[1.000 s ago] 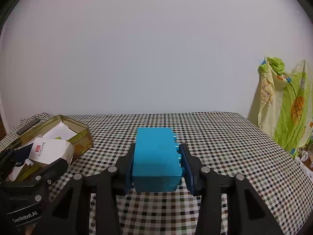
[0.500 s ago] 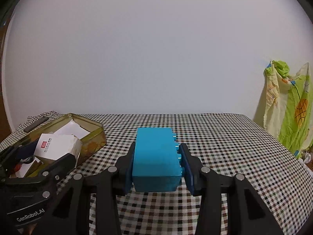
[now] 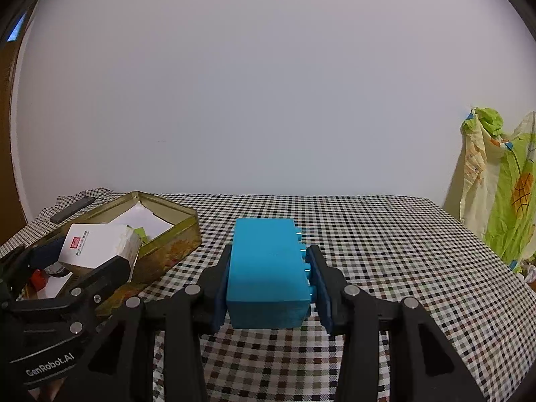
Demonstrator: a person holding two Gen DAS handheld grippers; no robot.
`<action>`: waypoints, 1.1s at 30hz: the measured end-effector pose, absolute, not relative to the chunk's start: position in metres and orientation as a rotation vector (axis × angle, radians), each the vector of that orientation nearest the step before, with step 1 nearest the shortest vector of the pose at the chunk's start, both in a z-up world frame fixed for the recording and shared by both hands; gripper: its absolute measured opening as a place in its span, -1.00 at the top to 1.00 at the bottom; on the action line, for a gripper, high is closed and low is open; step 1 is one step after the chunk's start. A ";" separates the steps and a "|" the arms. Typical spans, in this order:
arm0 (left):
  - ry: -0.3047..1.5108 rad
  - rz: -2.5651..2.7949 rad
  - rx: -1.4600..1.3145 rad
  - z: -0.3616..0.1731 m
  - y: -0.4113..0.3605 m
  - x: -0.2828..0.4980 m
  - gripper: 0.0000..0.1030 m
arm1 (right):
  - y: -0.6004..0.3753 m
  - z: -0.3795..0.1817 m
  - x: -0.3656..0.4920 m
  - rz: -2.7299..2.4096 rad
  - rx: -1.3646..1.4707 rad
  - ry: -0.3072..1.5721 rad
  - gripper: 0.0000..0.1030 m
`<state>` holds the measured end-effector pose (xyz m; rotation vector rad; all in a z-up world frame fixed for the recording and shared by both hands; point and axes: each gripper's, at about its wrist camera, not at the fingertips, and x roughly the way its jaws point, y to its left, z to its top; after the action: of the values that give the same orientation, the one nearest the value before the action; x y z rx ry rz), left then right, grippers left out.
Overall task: Organize rigid objects
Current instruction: 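Carry the white box and blue brick toward the gold tray with both grippers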
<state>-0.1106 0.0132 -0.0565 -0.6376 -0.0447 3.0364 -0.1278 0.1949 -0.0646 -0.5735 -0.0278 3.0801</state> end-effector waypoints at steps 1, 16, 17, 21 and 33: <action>-0.043 3.039 -0.634 -0.056 0.012 -0.110 -0.63 | 0.194 -0.065 -0.127 3.083 -0.572 -0.029 0.12; -0.090 3.068 -0.607 -0.055 -0.006 -0.103 -0.63 | 0.182 -0.065 -0.125 3.114 -0.571 -0.023 0.12; -0.089 3.070 -0.605 -0.055 -0.007 -0.102 -0.63 | 0.181 -0.064 -0.125 3.116 -0.571 -0.025 0.12; -0.100 3.079 -0.598 -0.055 -0.012 -0.100 -0.63 | 0.177 -0.064 -0.121 3.126 -0.567 -0.027 0.12; -0.132 3.121 -0.567 -0.054 -0.027 -0.092 -0.63 | 0.167 -0.061 -0.118 3.154 -0.572 -0.020 0.12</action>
<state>-0.0922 -0.0271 -0.0537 -0.5673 -0.1316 3.1215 -0.1177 0.1670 -0.0611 -0.5721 -0.0203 3.1538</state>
